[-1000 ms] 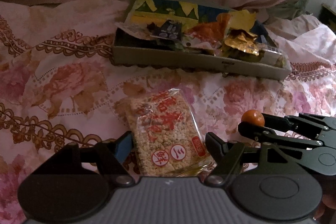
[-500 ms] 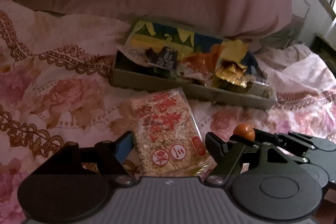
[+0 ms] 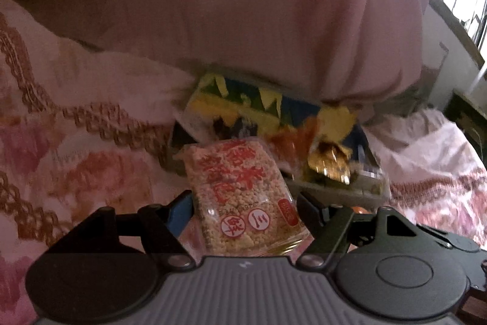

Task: Organize snacks
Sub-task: 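Carry rice cracker packet with left tool while right tool carries orange ball to tray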

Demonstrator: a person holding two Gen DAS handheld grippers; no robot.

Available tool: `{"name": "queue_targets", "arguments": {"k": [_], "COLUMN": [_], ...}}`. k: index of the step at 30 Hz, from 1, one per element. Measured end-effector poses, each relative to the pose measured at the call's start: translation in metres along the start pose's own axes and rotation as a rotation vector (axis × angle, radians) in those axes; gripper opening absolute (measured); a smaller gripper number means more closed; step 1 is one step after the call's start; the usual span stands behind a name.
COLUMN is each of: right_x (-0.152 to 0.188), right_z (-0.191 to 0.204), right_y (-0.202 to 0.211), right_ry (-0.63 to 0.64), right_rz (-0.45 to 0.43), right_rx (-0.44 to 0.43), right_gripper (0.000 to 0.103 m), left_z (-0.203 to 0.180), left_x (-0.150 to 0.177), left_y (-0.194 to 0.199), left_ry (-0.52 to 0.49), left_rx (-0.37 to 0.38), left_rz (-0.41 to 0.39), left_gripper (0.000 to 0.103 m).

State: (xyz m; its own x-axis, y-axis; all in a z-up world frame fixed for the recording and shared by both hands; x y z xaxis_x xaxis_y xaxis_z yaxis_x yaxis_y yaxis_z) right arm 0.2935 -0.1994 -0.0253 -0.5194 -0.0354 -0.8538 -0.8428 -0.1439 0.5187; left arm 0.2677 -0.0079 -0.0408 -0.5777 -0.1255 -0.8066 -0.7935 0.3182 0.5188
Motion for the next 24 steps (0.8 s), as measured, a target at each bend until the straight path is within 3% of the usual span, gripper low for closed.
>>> {"name": "queue_targets", "arguments": {"k": [8, 15, 24], "right_x": [-0.019, -0.051, -0.058], "right_z": [0.003, 0.004, 0.006], "right_y": [-0.016, -0.052, -0.109], "right_ry": [0.014, -0.032, -0.006], "right_rz": [-0.056, -0.100, -0.088], "right_rx": [0.008, 0.006, 0.000], "right_gripper": [0.036, 0.036, 0.036], "left_z": [0.010, 0.022, 0.035], "left_x": [-0.013, -0.052, -0.071], "left_y": [-0.020, -0.051, -0.109], "left_ry": [0.060, 0.081, 0.055], "left_rx": [0.018, -0.013, -0.007], "left_rz": [-0.040, -0.072, -0.023], "left_gripper": [0.077, 0.077, 0.077]}}
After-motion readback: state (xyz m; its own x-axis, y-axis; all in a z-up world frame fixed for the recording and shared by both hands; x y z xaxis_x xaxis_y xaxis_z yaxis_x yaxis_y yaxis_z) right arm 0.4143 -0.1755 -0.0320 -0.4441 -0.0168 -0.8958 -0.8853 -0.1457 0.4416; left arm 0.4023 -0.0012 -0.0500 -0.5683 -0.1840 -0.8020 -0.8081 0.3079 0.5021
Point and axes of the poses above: each gripper's, at about its wrist camera, not at the fingertips, and y roughly against the way its jaws point, z to its left, x to its underside, the point moved 2 cm from there along -y, roughly the way its jaws point, and after that the axes turned 3 degrees about -z, right-handed, at the moved point
